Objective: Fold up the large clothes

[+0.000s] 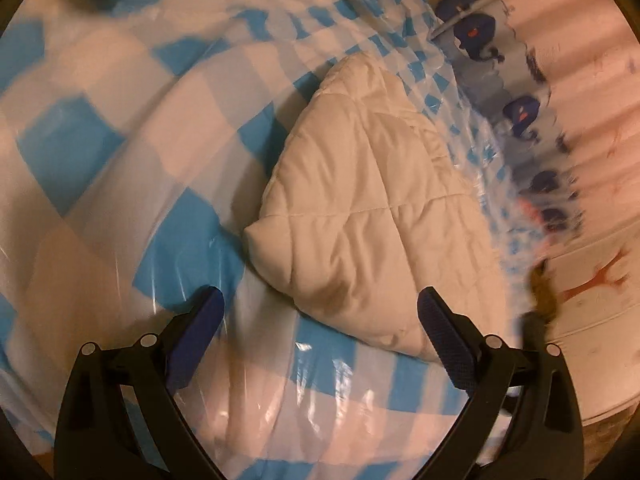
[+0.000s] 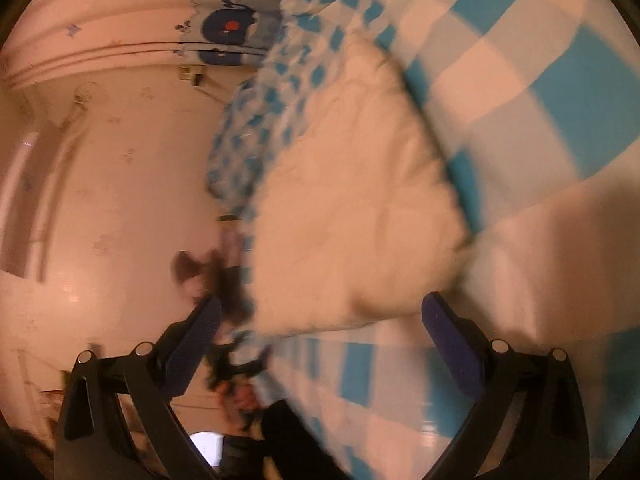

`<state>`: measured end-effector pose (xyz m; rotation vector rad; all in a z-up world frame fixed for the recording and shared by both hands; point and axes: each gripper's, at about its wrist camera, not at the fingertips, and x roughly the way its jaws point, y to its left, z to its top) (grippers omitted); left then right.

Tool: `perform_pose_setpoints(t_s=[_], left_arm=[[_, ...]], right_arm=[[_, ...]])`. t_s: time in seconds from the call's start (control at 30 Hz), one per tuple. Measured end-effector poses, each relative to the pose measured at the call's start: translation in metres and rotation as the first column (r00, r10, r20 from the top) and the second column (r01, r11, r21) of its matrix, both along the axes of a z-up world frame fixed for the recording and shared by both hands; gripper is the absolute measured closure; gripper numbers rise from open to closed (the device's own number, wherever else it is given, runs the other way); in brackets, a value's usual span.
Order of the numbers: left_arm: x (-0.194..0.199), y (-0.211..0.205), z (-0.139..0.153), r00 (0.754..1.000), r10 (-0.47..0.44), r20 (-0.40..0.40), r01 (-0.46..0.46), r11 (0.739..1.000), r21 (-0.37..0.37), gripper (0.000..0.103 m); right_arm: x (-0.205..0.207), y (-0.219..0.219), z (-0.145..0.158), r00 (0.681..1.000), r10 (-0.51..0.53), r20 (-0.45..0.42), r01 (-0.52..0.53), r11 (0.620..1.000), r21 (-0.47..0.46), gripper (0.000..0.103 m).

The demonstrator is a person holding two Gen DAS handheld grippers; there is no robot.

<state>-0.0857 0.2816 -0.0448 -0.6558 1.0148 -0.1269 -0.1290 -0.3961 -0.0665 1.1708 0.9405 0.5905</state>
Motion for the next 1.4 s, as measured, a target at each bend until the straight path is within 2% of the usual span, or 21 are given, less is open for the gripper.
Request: perform_pose_setpoints(t_s=[0.07,0.17,0.23,0.33,0.37,0.4,0.5,0.67,0.8,0.9,1.0,1.03,1.07,1.1,1.17,1.23,1.3,1.4], left_arm=[[0.002,-0.014,0.006,0.999,-0.031,0.018,0.03,0.997,0.072,0.009],[0.004,-0.024,0.01,0.998,-0.061,0.025,0.06,0.996,0.063,0.009],[0.008,-0.027,0.007,0.998,-0.068,0.013,0.068,0.996,0.049,0.009],[0.014,-0.026,0.0,0.998,-0.067,-0.002,0.067,0.998,-0.006,0.009],[0.017,-0.024,-0.003,0.998,-0.067,-0.003,0.067,0.997,-0.046,0.009],[0.019,-0.021,-0.006,0.998,-0.06,-0.007,0.06,0.995,-0.082,0.009],[0.022,-0.01,-0.017,1.0,-0.014,-0.024,0.009,0.985,-0.172,0.009],[0.028,-0.002,-0.025,1.0,0.01,-0.029,-0.016,0.976,-0.218,0.009],[0.029,0.0,-0.025,0.999,0.01,-0.037,-0.019,0.968,-0.25,0.009],[0.037,-0.002,-0.028,0.998,0.002,-0.061,-0.015,0.976,-0.215,0.009],[0.048,-0.005,-0.024,0.997,0.033,-0.075,-0.047,0.98,-0.192,0.009],[0.048,-0.005,-0.018,0.998,0.052,-0.047,-0.06,0.978,-0.199,0.009],[0.044,-0.007,-0.002,0.996,0.076,0.038,-0.066,0.973,-0.22,0.009],[0.041,-0.01,0.009,0.993,0.075,0.09,-0.054,0.976,-0.21,0.009],[0.039,-0.02,0.019,0.991,0.049,0.123,-0.032,0.99,-0.138,0.009],[0.042,-0.027,0.006,0.999,0.021,0.045,-0.017,0.996,-0.091,0.009],[0.046,-0.031,-0.02,0.998,-0.015,-0.067,0.008,0.994,-0.105,0.009],[0.048,-0.035,-0.03,0.998,-0.007,-0.067,0.001,0.996,-0.088,0.009]], right_arm=[[0.006,0.005,-0.001,1.0,-0.007,-0.025,0.006,0.999,-0.052,0.006],[0.022,0.019,0.005,0.999,-0.012,-0.047,0.005,0.991,-0.13,0.005],[0.031,0.025,0.019,1.0,-0.008,-0.01,0.007,0.995,-0.101,0.005],[0.04,0.03,0.043,0.998,0.008,0.07,-0.007,1.0,-0.017,0.005],[0.043,0.032,0.048,0.996,0.018,0.087,-0.018,1.0,-0.004,0.005],[0.046,0.036,0.055,0.995,0.03,0.1,-0.03,1.0,-0.001,0.005],[0.054,0.048,0.07,0.993,0.056,0.103,-0.048,0.996,-0.077,0.005],[0.024,0.056,0.058,0.994,0.101,0.051,-0.094,0.988,-0.12,0.005],[-0.006,0.053,0.02,0.994,0.098,-0.056,-0.104,0.986,-0.127,0.005],[-0.004,0.043,-0.002,0.993,0.06,-0.106,-0.073,0.99,-0.121,0.005],[0.014,0.035,-0.003,0.996,0.013,-0.087,-0.022,0.995,-0.099,0.005],[0.02,0.035,0.0,0.997,0.008,-0.076,-0.015,0.996,-0.087,0.006],[0.027,0.034,0.004,0.998,0.003,-0.06,-0.006,0.998,-0.061,0.006],[0.032,0.033,0.009,0.999,-0.005,-0.042,0.004,0.999,-0.034,0.006],[0.035,0.033,0.016,1.0,-0.006,-0.023,0.006,1.0,-0.028,0.006],[0.033,0.033,0.015,0.999,0.0,-0.037,-0.002,0.999,-0.047,0.006],[0.024,0.034,0.005,0.995,0.002,-0.095,-0.01,0.996,-0.087,0.006],[0.012,0.038,-0.009,0.993,0.003,-0.12,-0.02,0.99,-0.141,0.007]])
